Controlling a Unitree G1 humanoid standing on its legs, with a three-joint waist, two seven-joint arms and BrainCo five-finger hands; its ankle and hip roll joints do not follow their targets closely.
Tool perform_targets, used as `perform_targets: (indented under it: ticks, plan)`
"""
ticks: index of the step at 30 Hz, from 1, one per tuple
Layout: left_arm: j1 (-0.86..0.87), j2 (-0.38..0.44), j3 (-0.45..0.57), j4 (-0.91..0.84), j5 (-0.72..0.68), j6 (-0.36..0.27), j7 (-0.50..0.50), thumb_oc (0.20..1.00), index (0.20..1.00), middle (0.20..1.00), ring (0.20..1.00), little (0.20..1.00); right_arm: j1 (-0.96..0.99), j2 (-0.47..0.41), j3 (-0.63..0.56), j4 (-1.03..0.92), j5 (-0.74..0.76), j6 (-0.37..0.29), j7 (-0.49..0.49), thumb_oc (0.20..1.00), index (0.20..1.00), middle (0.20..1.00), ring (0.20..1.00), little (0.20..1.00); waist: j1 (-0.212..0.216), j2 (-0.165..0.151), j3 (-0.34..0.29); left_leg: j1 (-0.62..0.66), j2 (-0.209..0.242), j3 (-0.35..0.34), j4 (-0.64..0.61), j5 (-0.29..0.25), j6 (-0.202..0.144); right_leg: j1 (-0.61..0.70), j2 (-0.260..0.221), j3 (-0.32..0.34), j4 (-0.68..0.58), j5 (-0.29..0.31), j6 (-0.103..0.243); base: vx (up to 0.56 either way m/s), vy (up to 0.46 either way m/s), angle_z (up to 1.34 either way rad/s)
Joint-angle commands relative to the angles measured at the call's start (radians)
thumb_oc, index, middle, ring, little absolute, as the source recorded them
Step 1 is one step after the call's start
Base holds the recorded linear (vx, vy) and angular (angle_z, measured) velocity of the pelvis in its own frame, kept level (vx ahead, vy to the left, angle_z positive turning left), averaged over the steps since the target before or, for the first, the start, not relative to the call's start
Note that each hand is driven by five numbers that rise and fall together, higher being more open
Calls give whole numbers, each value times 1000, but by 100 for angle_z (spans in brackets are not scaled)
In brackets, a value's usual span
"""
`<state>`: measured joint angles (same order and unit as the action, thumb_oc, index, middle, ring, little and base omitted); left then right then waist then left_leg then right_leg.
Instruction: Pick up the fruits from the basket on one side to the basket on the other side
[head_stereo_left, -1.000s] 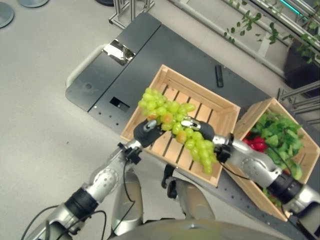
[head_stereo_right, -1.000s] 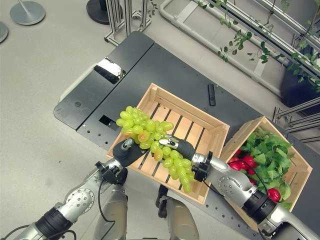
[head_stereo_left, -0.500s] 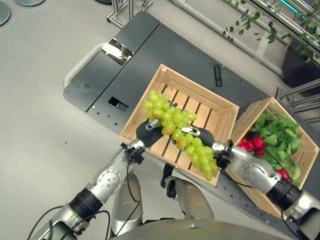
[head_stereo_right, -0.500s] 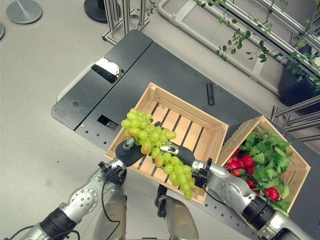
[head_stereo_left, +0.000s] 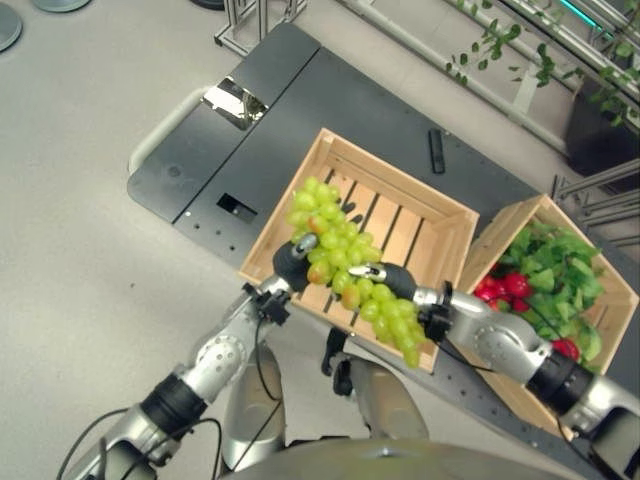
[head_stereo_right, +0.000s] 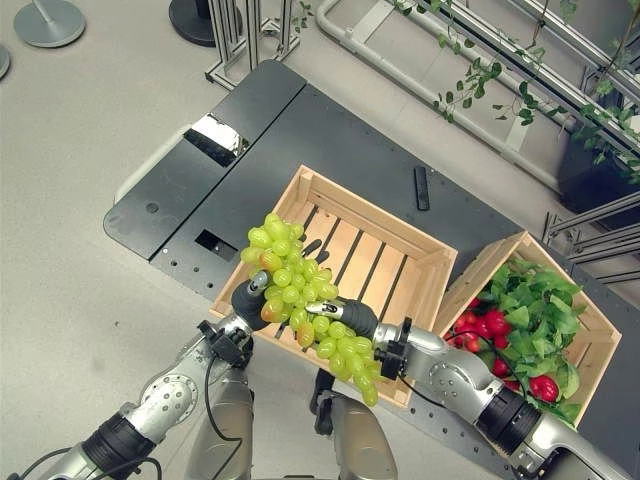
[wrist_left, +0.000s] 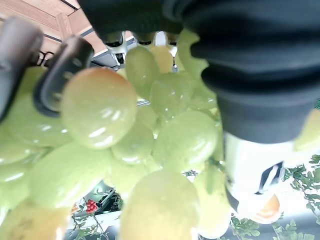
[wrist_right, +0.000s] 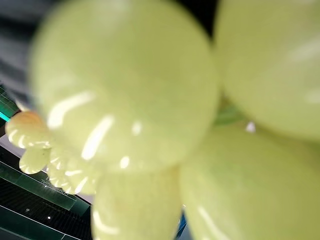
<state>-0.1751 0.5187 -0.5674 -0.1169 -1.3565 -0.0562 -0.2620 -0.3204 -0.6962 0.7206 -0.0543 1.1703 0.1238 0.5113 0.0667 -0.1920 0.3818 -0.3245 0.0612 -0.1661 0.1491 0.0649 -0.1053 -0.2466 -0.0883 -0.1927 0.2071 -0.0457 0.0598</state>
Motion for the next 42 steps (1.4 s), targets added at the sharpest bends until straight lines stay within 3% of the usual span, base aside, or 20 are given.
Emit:
perform_targets:
  ticks: [1, 26, 27, 28, 29, 42]
  plan:
    - [-28, -42, -3, -79, 22, -24, -30, 200, 200, 200, 200, 200, -44, 3, 30, -44, -11, -14, 33, 200, 200, 200, 200, 200, 0, -19, -39, -1, 8, 17, 74, -72, 27, 17, -67, 40, 15, 18, 106, 0, 0, 0]
    - [-18, -49, 4, -69, 9, -26, -27, 200, 200, 200, 200, 200, -63, 28, 25, -29, 4, -29, 17, 200, 200, 200, 200, 200, 1, -19, -43, -5, -1, 23, 69, -70, 35, 13, -71, 47, 8, 28, 105, 0, 0, 0]
    - [-19, -46, 4, -70, 9, -27, -28, 200, 200, 200, 200, 200, -68, 23, 27, -32, 2, -26, 20, 583, 583, 583, 583, 583, 1, -19, -44, -4, -2, 23, 68, -70, 35, 13, -71, 47, 8, 28, 105, 0, 0, 0]
    - [-19, -46, 4, -70, 9, -27, -28, 200, 200, 200, 200, 200, -68, 23, 27, -32, 2, -26, 20, 583, 583, 583, 583, 583, 1, -19, -44, -4, -2, 23, 68, -70, 35, 13, -71, 47, 8, 28, 105, 0, 0, 0]
    - [-17, -43, 7, -70, 10, -28, -28, 200, 200, 200, 200, 200, -73, 12, 27, -39, -2, -29, 20, 1000, 1000, 1000, 1000, 1000, 0, -19, -45, -4, -2, 23, 67, -69, 35, 13, -71, 47, 8, 28, 105, 0, 0, 0]
    - [32, -38, 87, -83, 3, -49, -21, 200, 200, 200, 200, 200, -12, -56, -140, -39, -13, -100, -9, 1000, 1000, 1000, 1000, 1000, -7, -21, -56, -1, -1, 22, 63, -68, 36, 15, -74, 43, 4, 31, 108, 0, 0, 0]
